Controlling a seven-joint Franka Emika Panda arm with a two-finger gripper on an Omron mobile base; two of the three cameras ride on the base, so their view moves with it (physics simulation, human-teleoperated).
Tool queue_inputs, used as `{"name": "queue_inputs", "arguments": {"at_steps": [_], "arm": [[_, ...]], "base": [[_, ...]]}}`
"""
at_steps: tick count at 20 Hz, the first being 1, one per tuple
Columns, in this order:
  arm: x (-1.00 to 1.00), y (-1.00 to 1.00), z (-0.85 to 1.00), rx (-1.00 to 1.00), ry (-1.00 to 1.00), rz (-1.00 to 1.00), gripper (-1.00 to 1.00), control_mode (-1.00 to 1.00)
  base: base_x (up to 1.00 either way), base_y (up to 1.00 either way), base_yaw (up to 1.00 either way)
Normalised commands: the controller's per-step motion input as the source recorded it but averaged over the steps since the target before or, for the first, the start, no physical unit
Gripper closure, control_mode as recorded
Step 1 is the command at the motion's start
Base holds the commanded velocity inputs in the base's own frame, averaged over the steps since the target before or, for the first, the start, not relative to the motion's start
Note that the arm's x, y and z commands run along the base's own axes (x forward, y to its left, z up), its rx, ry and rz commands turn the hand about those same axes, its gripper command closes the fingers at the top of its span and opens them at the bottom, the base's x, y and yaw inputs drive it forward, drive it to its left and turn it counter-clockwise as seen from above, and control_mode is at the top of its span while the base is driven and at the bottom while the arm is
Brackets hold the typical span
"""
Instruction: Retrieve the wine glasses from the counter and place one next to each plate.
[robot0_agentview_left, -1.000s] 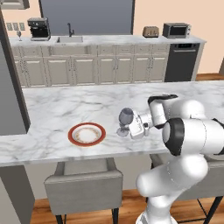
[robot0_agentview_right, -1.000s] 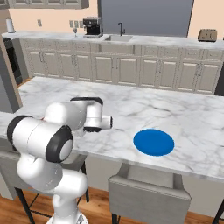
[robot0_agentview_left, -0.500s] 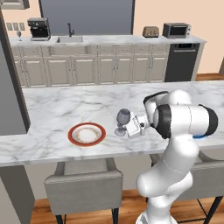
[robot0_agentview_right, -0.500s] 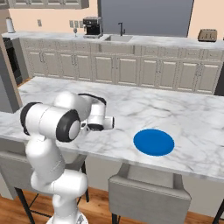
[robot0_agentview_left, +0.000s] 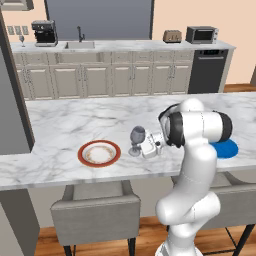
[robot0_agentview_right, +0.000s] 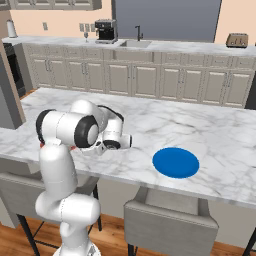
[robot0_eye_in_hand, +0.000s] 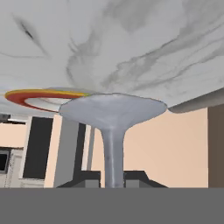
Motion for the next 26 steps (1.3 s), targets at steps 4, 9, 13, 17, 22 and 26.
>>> {"name": "queue_inputs", "arguments": {"at_steps": [4,9,13,17,22,26], "arm": [[0.38,0.04,-0.37,0.0,0.05,0.0,1.0,-1.0],[0.43,0.03,-0.38,0.0,0.06,0.0,1.0,-1.0],[0.34,0.04,-0.27,0.0,0.0,0.0,1.0,-1.0],[0.32,0.08,-0.18,0.0,0.0,0.0,1.0,-1.0],[0.03,0.01,-0.18,0.0,-0.02,0.0,-1.0,-1.0],[-0.2,-0.04,-0.24,0.0,-0.07,0.0,-1.0,-1.0]], "base": [[0.0,0.0,0.0],[0.0,0.0,0.0],[0.0,0.0,0.0],[0.0,0.0,0.0],[0.0,0.0,0.0],[0.0,0.0,0.0]]}}
